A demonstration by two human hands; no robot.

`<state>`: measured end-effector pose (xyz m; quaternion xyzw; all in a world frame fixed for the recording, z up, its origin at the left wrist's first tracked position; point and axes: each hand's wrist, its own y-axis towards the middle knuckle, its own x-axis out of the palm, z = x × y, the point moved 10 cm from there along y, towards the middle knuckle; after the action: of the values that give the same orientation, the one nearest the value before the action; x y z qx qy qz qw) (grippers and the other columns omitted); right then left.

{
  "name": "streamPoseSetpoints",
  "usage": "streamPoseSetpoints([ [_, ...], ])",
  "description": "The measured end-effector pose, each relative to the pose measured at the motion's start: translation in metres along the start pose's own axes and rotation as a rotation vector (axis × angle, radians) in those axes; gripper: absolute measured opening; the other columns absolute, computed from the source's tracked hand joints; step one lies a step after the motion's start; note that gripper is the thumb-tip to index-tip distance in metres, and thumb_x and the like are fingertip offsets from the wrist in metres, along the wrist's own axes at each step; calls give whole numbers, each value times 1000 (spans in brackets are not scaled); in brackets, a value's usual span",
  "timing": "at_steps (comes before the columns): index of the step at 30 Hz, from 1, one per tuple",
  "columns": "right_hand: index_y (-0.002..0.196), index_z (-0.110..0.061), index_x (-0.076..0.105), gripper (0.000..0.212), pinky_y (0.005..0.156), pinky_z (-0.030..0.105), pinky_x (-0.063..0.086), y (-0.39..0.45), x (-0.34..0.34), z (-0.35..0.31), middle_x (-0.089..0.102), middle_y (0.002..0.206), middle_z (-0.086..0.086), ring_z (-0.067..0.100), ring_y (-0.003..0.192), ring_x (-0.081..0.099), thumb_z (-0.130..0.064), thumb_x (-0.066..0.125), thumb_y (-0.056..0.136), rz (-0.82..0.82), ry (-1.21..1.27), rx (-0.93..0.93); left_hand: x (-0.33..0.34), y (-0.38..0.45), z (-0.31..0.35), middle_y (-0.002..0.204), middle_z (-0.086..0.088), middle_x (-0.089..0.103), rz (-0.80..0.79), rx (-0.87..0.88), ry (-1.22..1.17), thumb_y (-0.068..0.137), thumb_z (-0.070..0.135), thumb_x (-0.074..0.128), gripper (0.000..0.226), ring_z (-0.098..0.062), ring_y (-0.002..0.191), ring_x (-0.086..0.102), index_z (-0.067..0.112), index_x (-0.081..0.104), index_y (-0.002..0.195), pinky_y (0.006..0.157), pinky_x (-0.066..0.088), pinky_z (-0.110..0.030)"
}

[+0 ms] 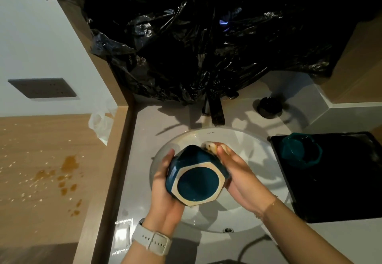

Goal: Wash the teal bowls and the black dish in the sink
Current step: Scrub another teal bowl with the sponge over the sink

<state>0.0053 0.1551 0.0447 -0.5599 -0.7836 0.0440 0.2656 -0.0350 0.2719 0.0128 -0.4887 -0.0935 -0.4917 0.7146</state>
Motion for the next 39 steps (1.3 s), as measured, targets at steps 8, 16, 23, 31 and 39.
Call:
streamPoseSetpoints([
  [8, 105, -7, 68, 34, 81, 28, 55, 6, -11, 0, 70, 101, 9, 21, 94, 66, -29, 68, 79, 171, 171, -45, -2, 8, 7, 91, -12, 74, -66, 41, 283, 79, 40, 63, 30, -23, 78, 70, 14, 77, 87, 78, 50, -38],
  [16, 78, -19, 70, 9, 71, 27, 49, 7, -4, -32, 67, 76, 0, 12, 74, 62, -27, 75, 80, 76, -340, -125, 28, 2, 15, 69, -14, 43, -280, 239, 753, 65, 50, 77, 70, -25, 66, 41, -10, 43, 72, 59, 31, -31],
  [23, 103, -19, 68, 17, 68, 11, 48, -3, -18, -31, 73, 94, -10, 2, 83, 66, -26, 54, 95, 187, -242, -140, 16, -2, 5, 79, -17, 56, -50, 265, 432, 66, 40, 79, 56, -30, 70, 54, -8, 53, 79, 61, 44, -32],
  [31, 109, -46, 64, 22, 85, 1, 40, -18, 12, -32, 61, 119, -18, -17, 106, 52, -47, 50, 92, 123, -506, -251, 13, -14, 28, 66, -16, 54, 42, 424, 609, 60, 50, 77, 54, -27, 62, 58, 3, 52, 67, 51, 45, -30],
  [39, 111, -46, 63, 22, 93, 9, 42, -18, 17, -29, 57, 124, -18, -7, 117, 51, -43, 55, 91, 119, -555, -298, 6, -12, 29, 75, -18, 59, 42, 380, 512, 65, 39, 83, 40, -29, 70, 61, 8, 60, 75, 62, 49, -33],
])
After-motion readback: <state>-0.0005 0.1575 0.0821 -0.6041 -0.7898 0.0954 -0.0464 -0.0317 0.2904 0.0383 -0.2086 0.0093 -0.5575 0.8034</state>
